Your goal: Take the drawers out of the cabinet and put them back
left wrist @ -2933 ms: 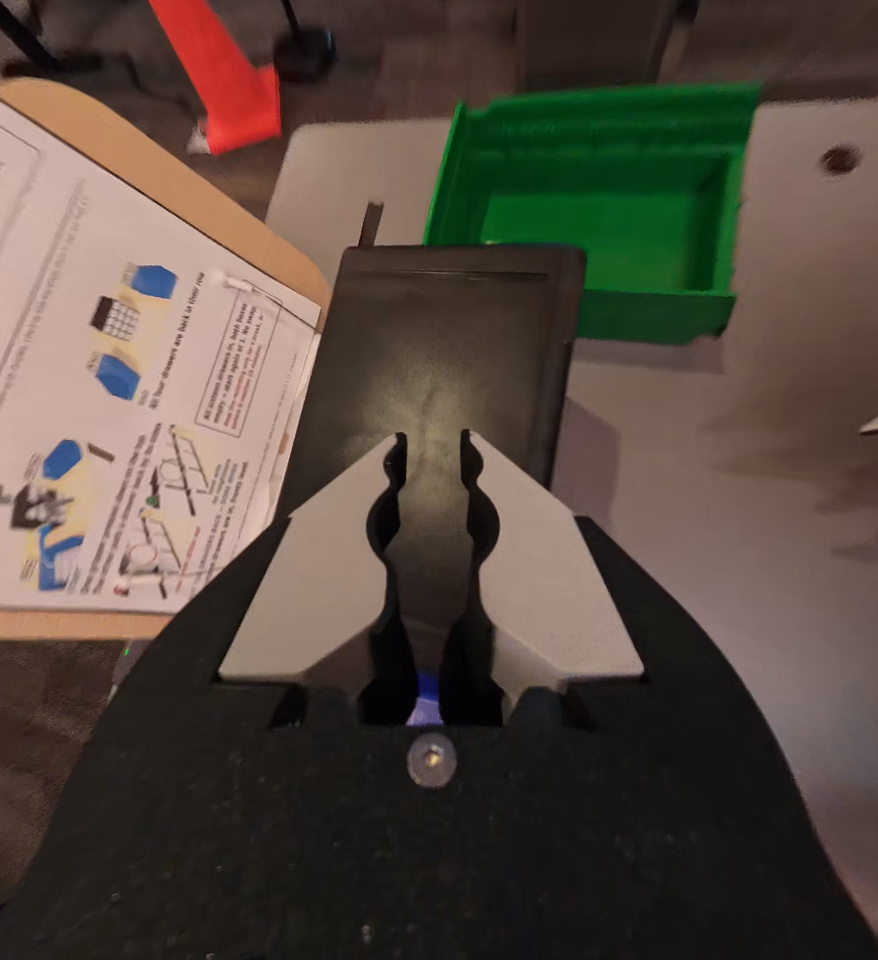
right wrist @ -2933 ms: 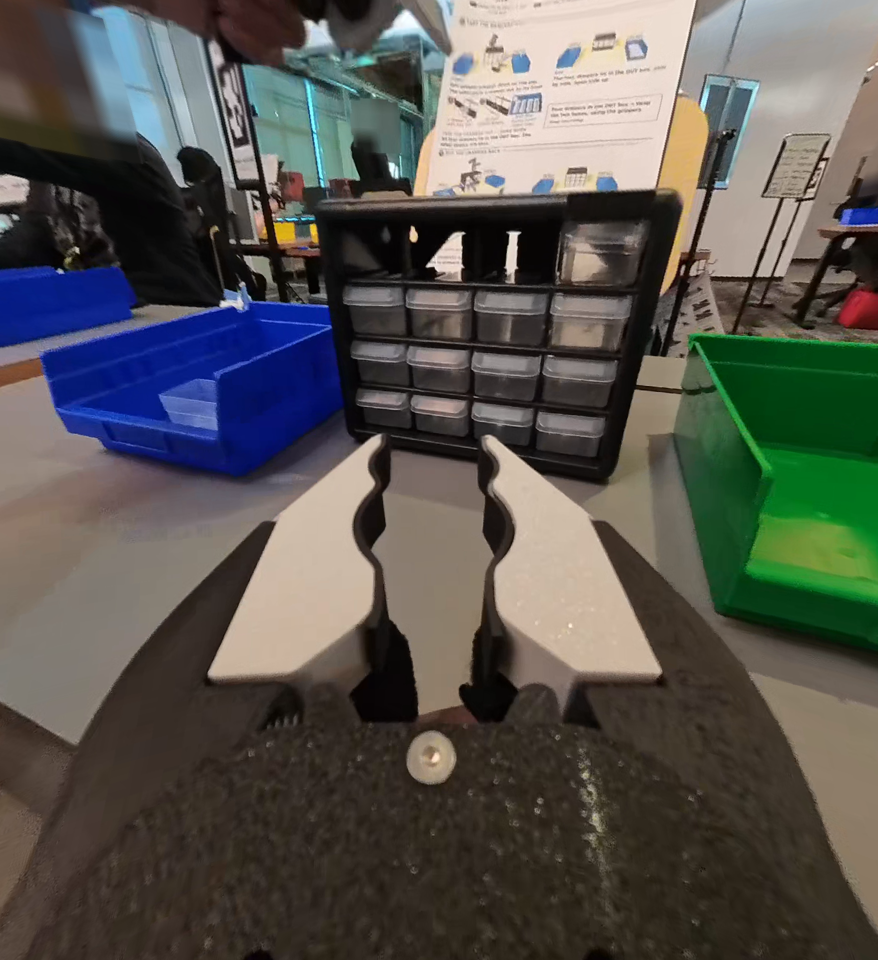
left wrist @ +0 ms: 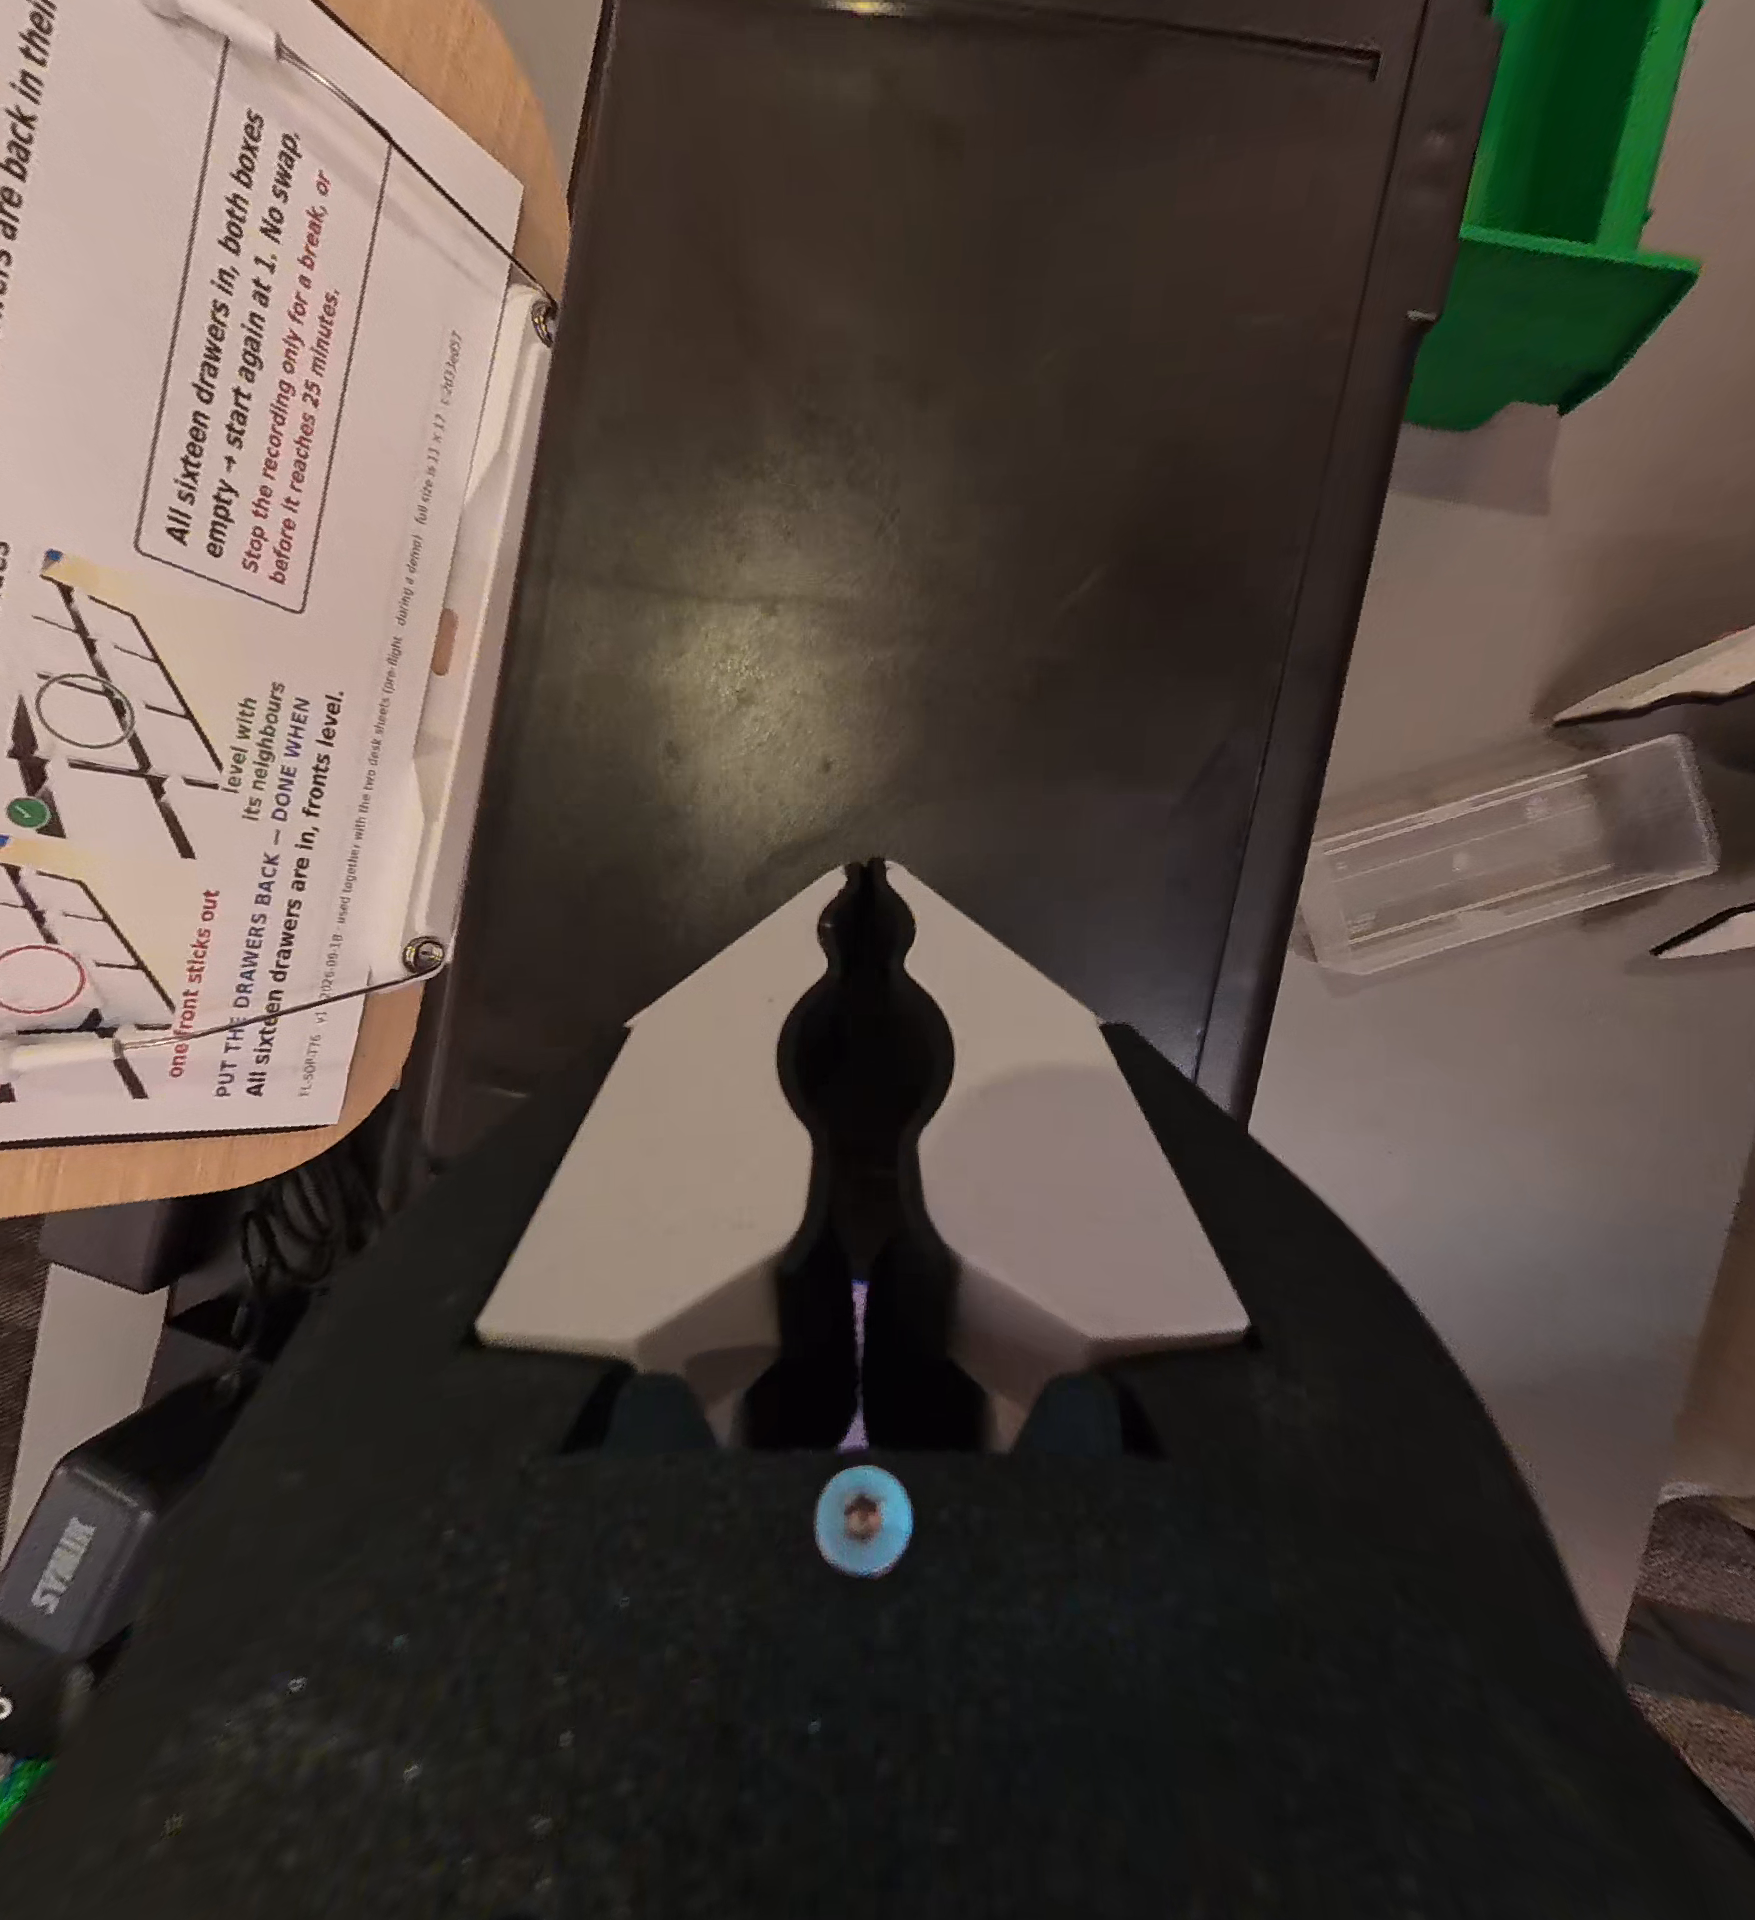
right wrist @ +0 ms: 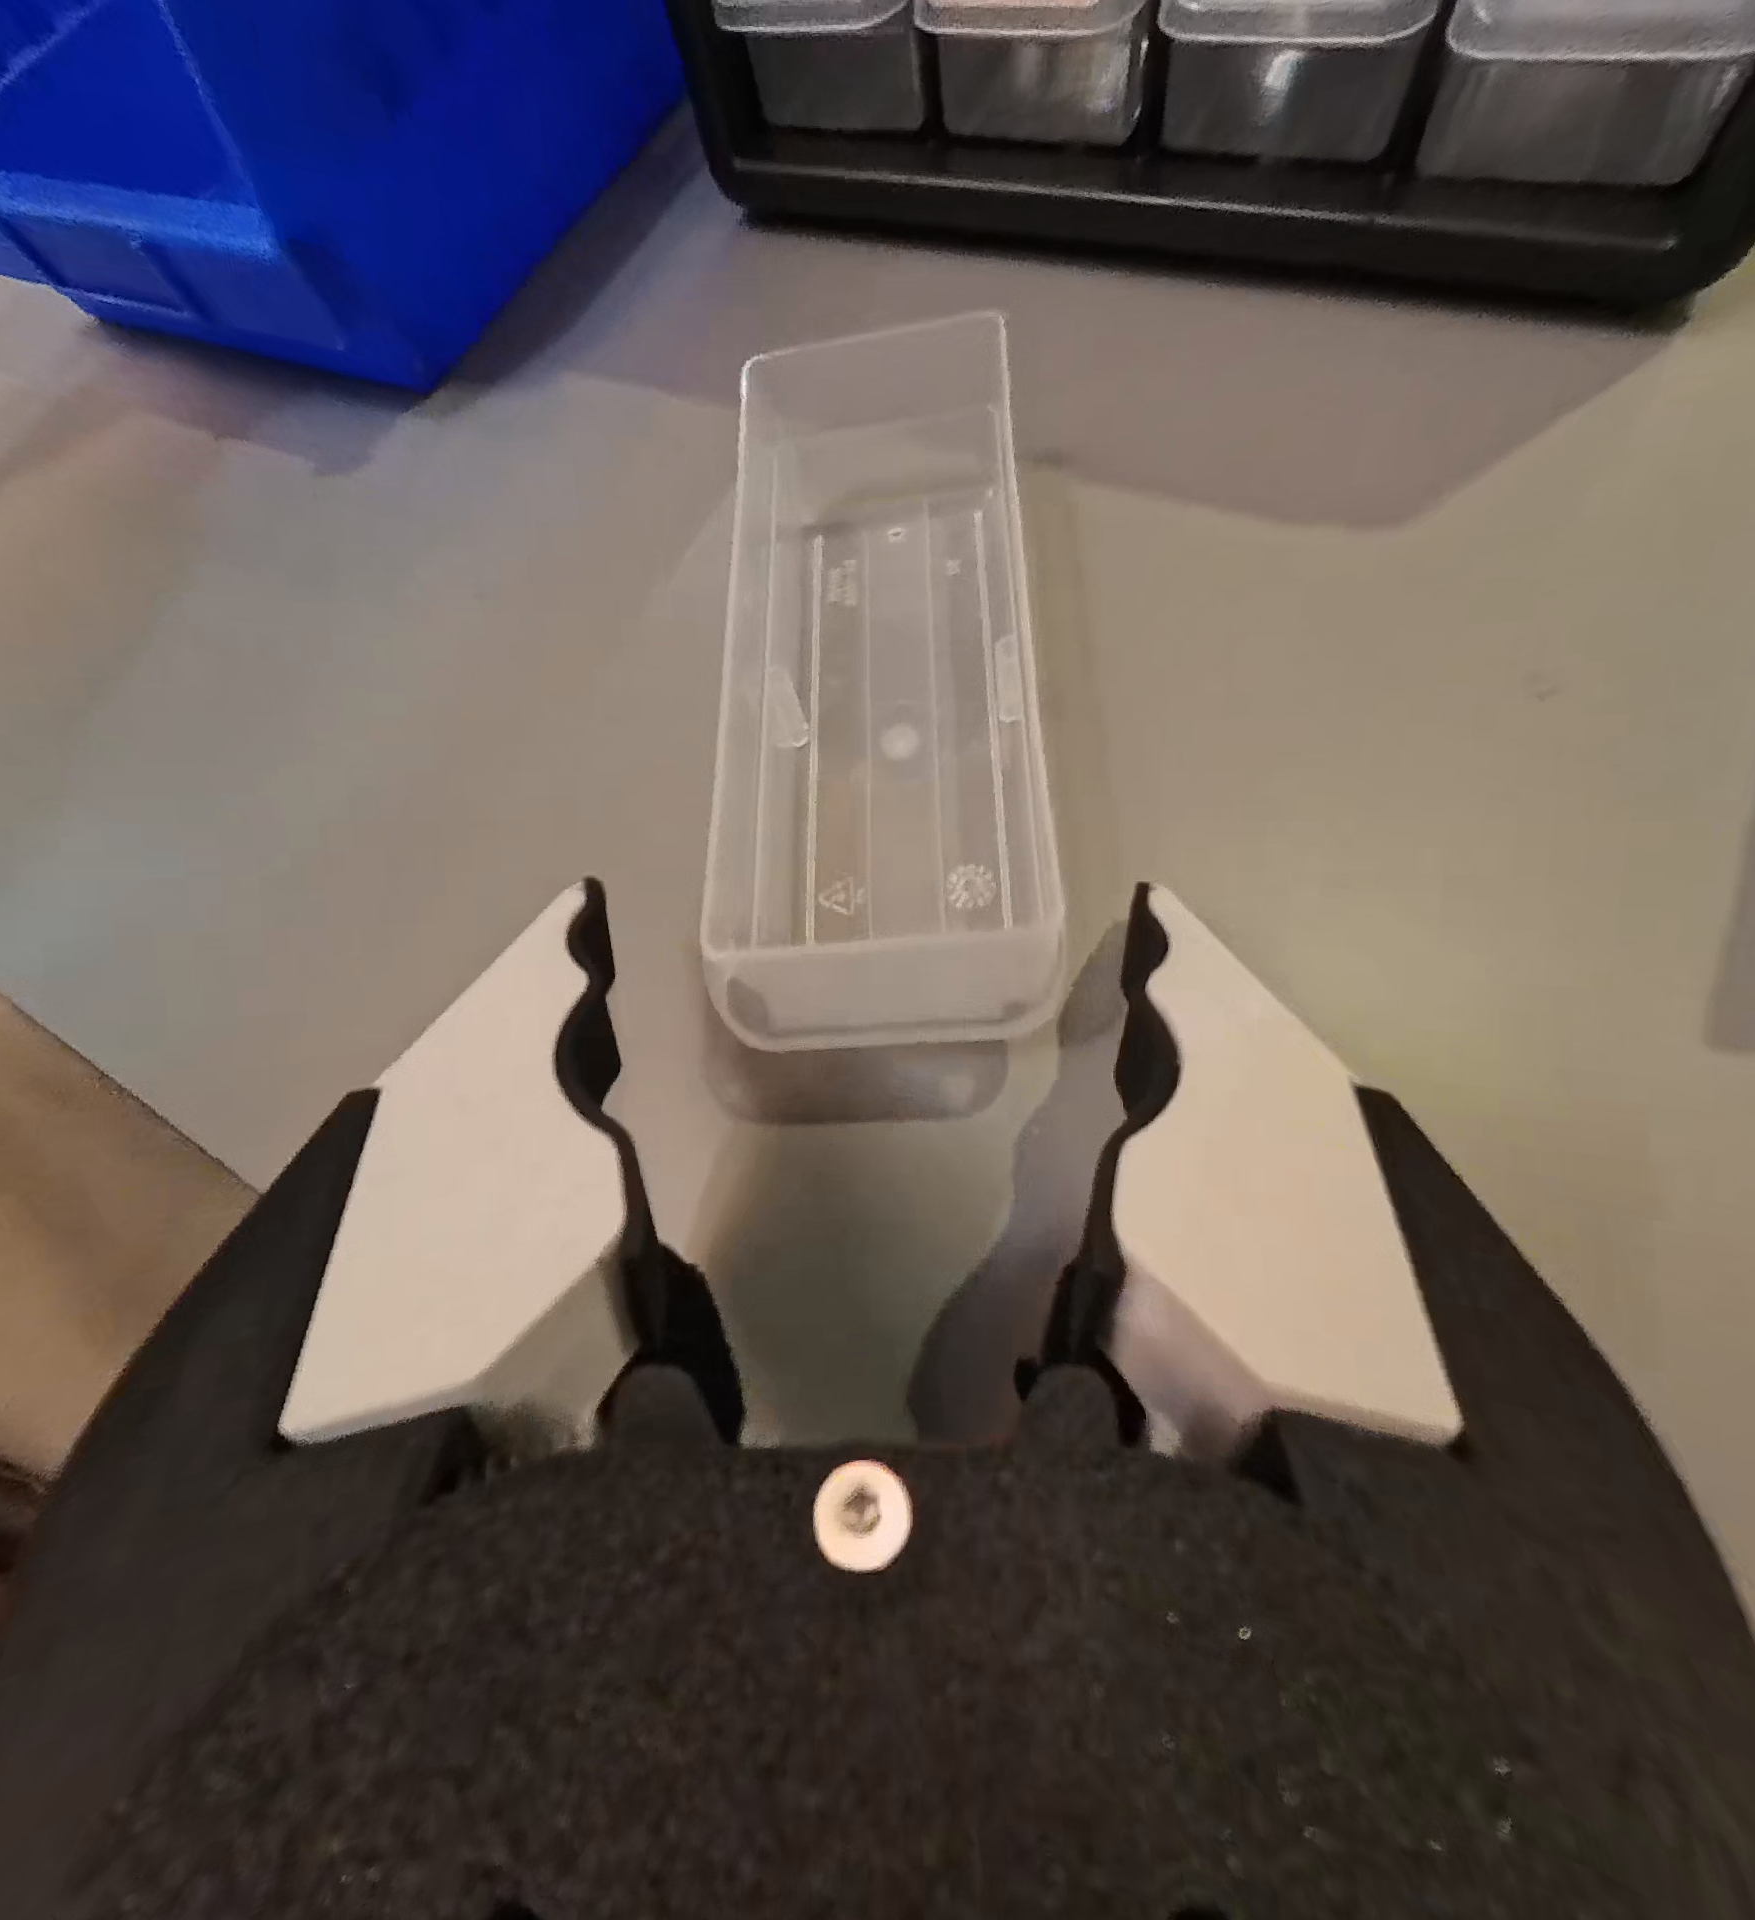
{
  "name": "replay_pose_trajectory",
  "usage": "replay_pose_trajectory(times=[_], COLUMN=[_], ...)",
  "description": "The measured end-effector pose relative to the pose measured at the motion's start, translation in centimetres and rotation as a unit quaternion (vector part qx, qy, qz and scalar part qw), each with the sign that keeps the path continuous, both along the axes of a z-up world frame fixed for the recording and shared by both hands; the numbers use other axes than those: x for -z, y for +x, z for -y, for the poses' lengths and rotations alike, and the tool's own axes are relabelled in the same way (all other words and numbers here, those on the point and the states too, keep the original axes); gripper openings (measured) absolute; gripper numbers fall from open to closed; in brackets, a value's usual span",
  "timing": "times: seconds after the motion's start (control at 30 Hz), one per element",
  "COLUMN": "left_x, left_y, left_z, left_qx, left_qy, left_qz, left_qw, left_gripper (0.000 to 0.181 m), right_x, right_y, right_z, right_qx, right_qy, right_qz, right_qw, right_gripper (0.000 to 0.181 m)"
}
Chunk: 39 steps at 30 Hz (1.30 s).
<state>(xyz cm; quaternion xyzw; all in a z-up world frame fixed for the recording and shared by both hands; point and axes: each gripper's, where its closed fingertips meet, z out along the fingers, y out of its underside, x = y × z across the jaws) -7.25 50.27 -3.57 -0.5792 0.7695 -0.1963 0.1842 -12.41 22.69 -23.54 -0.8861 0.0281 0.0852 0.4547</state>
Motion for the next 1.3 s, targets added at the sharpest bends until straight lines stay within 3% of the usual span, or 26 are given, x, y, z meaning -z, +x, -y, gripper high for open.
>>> replay_pose_trajectory(times=[0.13,0.4,0.6,0.77,0.93,0.97,1.0,1.03,1.1,1.17,1.3], left_x=[0.0,0.0,0.0,0.0,0.0,0.0,0.0,0.0,0.0,0.0,0.0], left_y=[0.0,0.0,0.0,0.0,0.0,0.0,0.0,0.0,0.0,0.0,0.0], left_z=[0.0,0.0,0.0,0.0,0.0,0.0,0.0,0.0,0.0,0.0,-0.1], left_qx=[0.001,0.003,-0.004,-0.008,-0.010,-0.010,-0.011,-0.011,-0.012,-0.012,-0.006], left_qy=[0.005,0.009,-0.016,-0.017,0.008,0.012,0.016,0.020,0.030,0.043,0.084], left_qz=[-0.009,-0.012,0.002,0.005,-0.009,-0.012,-0.015,-0.017,-0.024,-0.033,-0.052], left_qw=[1.000,1.000,1.000,1.000,1.000,1.000,1.000,1.000,0.999,0.998,0.995], left_gripper=[0.000,0.000,0.000,0.000,0.000,0.000,0.000,0.000,0.000,0.000,0.000], right_x=[-0.4,0.5,-0.4,-3.1,-9.5,-11.1,-13.2,-13.9,-13.6,-12.8,-9.5], right_y=[0.2,0.9,0.7,1.8,2.9,2.5,2.3,2.5,2.2,1.9,1.9], right_z=[-0.8,-1.2,-1.3,-1.6,-3.1,-3.4,-3.6,-3.7,-3.8,-3.0,1.8], right_qx=[-0.011,-0.003,0.027,0.072,0.100,0.094,0.090,0.093,0.069,0.053,0.071], right_qy=[0.019,-0.011,0.008,0.021,0.072,0.086,0.131,0.128,0.098,0.079,0.052], right_qz=[0.018,0.092,0.092,0.113,0.125,0.117,0.110,0.128,0.147,0.105,0.109], right_qw=[1.000,0.996,0.995,0.991,0.984,0.985,0.981,0.979,0.982,0.990,0.990], right_gripper=[0.079,0.072,0.070,0.069,0.066,0.050,0.000,0.000,0.000,0.000,0.004])
